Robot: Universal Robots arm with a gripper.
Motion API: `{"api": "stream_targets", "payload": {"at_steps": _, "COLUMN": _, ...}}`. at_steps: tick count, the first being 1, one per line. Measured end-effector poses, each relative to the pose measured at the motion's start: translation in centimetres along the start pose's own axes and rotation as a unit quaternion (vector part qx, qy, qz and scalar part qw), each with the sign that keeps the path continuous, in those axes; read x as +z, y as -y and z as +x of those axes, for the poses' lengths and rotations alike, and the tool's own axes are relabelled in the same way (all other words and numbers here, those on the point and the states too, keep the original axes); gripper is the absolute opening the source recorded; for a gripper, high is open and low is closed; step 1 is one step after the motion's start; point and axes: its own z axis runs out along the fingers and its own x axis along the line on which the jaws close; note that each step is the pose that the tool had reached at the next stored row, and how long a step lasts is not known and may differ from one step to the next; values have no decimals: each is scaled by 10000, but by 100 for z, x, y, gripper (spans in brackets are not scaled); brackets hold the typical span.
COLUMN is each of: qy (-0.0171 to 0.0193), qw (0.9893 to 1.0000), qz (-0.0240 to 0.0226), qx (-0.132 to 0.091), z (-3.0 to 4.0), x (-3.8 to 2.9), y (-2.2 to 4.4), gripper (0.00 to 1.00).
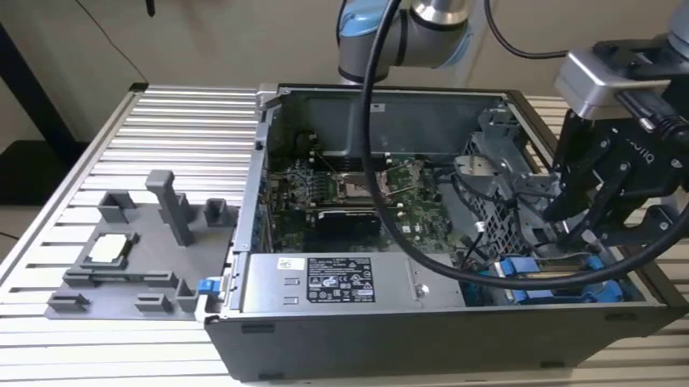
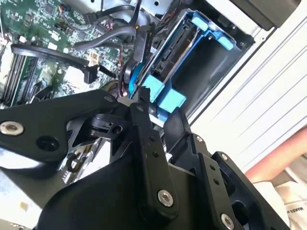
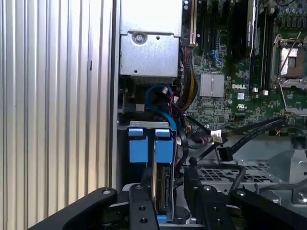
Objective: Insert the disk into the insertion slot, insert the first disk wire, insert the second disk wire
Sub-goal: 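Insert the disk into the insertion slot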
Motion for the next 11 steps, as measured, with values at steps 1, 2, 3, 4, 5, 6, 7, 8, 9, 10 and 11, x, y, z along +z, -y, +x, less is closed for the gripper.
{"api": "stream_targets", "payload": {"at_steps": 1, "qy": 40, "qw": 10000, "qz": 84, "qx": -4, "z": 0, "x": 0, "y": -7, "gripper": 40}}
{"api": "stream_targets", "payload": {"at_steps": 2, "qy": 81, "qw": 9998, "qz": 169, "qx": -8, "z": 0, "x": 0, "y": -13, "gripper": 40}}
{"api": "stream_targets", "payload": {"at_steps": 3, "qy": 124, "qw": 9996, "qz": 247, "qx": -13, "z": -1, "x": -1, "y": -19, "gripper": 40}}
{"api": "stream_targets", "payload": {"at_steps": 4, "qy": 176, "qw": 9993, "qz": 322, "qx": -16, "z": -1, "x": 0, "y": -26, "gripper": 40}}
{"api": "stream_targets", "payload": {"at_steps": 5, "qy": 232, "qw": 9990, "qz": 391, "qx": -19, "z": -1, "x": 0, "y": -33, "gripper": 40}}
{"api": "stream_targets", "payload": {"at_steps": 6, "qy": 291, "qw": 9986, "qz": 449, "qx": -21, "z": -2, "x": 0, "y": -39, "gripper": 40}}
{"api": "stream_targets", "payload": {"at_steps": 7, "qy": 349, "qw": 9981, "qz": 507, "qx": -23, "z": -2, "x": 0, "y": -44, "gripper": 40}}
{"api": "stream_targets", "payload": {"at_steps": 8, "qy": 395, "qw": 9976, "qz": 569, "qx": -27, "z": -4, "x": -1, "y": -49, "gripper": 40}}
{"api": "stream_targets", "payload": {"at_steps": 9, "qy": 414, "qw": 9970, "qz": 654, "qx": -34, "z": -8, "x": -1, "y": -54, "gripper": 40}}
{"api": "stream_targets", "payload": {"at_steps": 10, "qy": 414, "qw": 9964, "qz": 740, "qx": -43, "z": -11, "x": 0, "y": -60, "gripper": 40}}
{"api": "stream_targets", "payload": {"at_steps": 11, "qy": 411, "qw": 9957, "qz": 830, "qx": -52, "z": -17, "x": 0, "y": -66, "gripper": 40}}
